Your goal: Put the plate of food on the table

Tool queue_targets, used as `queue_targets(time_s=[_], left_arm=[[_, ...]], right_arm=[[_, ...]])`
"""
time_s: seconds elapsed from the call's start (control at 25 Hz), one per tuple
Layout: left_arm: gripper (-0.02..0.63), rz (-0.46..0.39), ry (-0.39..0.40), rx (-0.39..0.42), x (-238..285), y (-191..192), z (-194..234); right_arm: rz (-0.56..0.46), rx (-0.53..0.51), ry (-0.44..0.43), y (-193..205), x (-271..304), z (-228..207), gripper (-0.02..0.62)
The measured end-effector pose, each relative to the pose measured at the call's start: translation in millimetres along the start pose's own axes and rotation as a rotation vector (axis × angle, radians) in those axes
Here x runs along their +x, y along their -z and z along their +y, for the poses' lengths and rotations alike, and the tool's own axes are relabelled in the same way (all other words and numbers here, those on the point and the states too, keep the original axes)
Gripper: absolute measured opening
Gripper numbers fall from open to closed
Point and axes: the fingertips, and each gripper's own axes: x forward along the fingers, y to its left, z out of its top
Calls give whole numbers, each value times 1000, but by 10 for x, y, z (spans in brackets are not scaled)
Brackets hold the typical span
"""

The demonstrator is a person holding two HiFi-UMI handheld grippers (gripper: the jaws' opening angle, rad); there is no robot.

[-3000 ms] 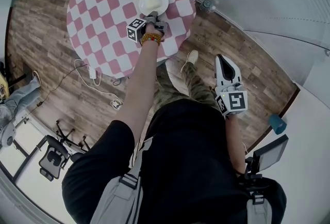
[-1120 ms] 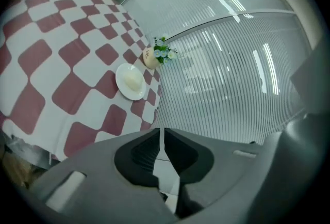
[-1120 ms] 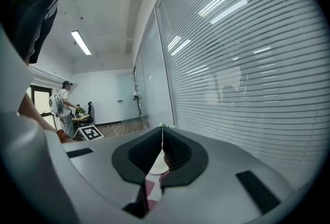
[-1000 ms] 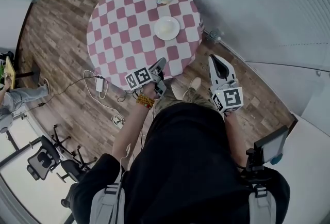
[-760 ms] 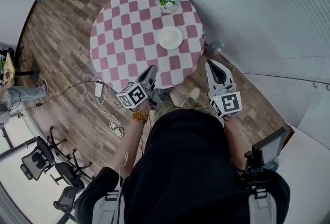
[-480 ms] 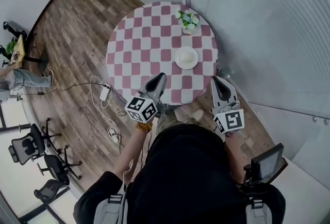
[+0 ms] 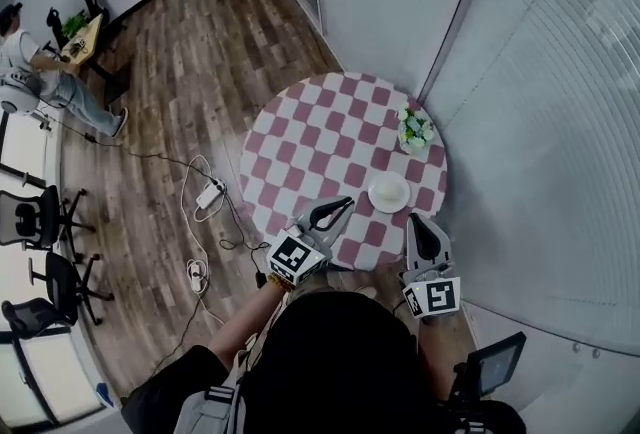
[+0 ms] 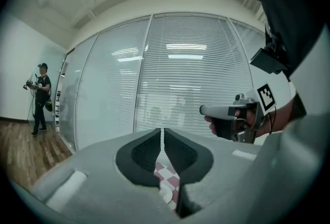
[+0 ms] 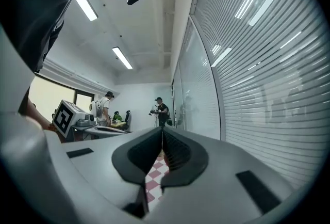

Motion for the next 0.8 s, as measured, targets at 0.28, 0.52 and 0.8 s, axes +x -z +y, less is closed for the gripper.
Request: queue_targets(time_s=[0.28,0.52,0.8], left_arm=[[25,20,-15,0,1,305,179],[25,68,-2,48,14,591,235],[25,137,13,8,-21,1047,217]], right_arm=[[59,-29,-58,348,264,111,12],[135,-13,-60,766,302,134,11],[245,9,-68,1239,213,201,12]])
